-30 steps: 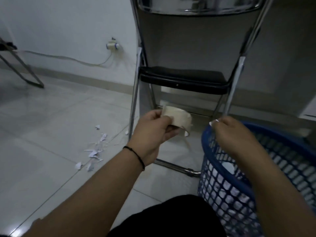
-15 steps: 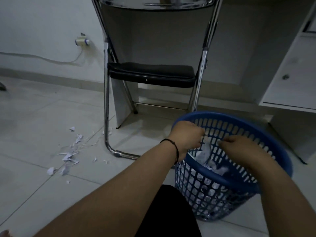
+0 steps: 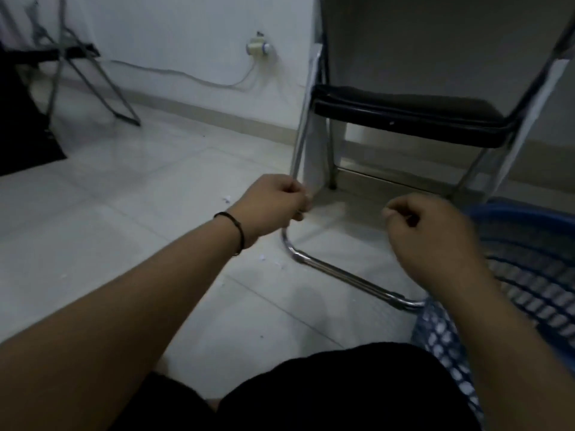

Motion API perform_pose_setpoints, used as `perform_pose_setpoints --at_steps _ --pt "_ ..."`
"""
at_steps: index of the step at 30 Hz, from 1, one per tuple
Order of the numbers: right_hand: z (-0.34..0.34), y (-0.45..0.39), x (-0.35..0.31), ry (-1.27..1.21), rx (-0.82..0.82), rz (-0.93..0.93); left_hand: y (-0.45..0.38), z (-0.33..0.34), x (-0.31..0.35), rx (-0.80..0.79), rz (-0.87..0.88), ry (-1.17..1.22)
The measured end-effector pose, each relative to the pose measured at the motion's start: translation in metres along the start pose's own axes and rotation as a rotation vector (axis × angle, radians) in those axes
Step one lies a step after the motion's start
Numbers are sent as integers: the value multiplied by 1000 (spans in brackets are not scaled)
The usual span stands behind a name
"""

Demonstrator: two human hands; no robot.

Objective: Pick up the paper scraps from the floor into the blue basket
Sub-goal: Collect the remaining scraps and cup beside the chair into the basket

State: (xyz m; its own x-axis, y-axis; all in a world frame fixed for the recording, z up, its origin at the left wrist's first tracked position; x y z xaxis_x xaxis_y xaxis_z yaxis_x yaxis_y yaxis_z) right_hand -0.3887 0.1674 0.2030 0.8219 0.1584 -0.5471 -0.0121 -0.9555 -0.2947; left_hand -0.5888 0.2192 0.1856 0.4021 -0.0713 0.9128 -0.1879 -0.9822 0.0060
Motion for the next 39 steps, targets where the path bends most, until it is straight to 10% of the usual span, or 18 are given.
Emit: perform_pose_setpoints --at_steps 13,25,39 --pt "303 -46 -146 42 -576 -298 108 -309 -284 562 -627 -381" --pt "497 -57 -172 109 -789 -376 97 -354 -474 681 -743 -428" --pt "549 -23 -206 -81 -844 -558 61 -374 -516 780 -748 -458"
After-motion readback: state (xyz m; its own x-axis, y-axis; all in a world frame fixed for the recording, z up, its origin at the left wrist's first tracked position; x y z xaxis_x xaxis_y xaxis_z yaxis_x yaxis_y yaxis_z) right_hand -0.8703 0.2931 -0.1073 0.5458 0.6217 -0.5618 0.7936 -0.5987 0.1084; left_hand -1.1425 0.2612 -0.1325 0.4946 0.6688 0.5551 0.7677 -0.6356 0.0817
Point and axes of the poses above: each hand's wrist, its own y-axis away from the middle knuckle, its own z-axis out of the palm, x = y × z, the point moved 5 cm from there along -y, towards the middle knuckle, and after that the axes turned 7 degrees about -x, right-handed, at the moved point
